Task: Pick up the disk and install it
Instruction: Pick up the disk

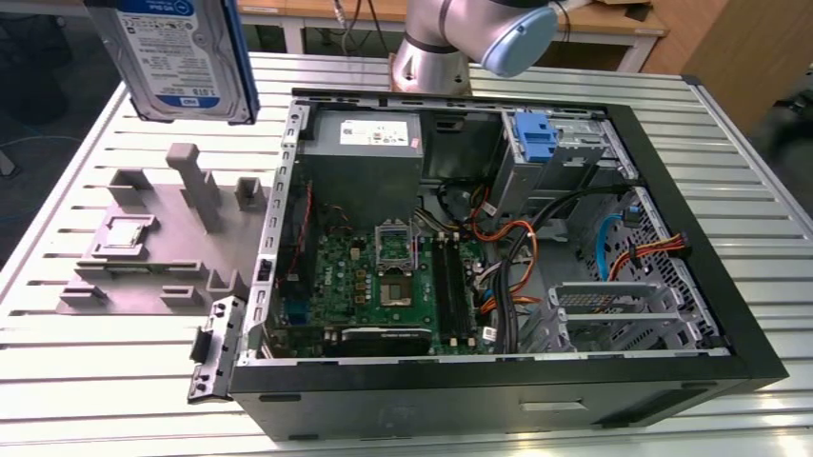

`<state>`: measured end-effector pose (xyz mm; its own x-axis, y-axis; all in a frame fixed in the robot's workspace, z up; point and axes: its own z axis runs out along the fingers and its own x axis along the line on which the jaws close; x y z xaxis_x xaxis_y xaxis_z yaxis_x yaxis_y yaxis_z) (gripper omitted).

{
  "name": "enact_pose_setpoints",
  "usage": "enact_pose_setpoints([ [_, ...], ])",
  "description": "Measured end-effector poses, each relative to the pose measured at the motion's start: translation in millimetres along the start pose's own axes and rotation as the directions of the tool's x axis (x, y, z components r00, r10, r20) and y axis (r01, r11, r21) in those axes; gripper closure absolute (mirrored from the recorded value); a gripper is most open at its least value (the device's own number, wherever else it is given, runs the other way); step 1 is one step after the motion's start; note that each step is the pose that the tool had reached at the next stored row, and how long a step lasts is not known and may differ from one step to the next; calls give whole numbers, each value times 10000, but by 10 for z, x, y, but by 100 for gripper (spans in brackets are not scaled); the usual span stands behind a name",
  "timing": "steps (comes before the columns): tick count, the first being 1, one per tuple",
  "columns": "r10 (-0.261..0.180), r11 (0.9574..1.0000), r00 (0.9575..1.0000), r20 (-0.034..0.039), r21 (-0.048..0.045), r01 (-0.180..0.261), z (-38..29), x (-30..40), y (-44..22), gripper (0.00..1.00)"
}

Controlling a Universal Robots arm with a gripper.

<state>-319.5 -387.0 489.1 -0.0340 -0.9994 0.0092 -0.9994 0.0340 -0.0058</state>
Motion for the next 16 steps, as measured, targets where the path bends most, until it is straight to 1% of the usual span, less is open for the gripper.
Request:
enact_pose_setpoints([
  [2, 0, 10000, 10000, -4, 1, 0, 4, -1, -34, 63],
  [16, 0, 10000, 10000, -8, 4, 0, 24, -9, -342, 63],
])
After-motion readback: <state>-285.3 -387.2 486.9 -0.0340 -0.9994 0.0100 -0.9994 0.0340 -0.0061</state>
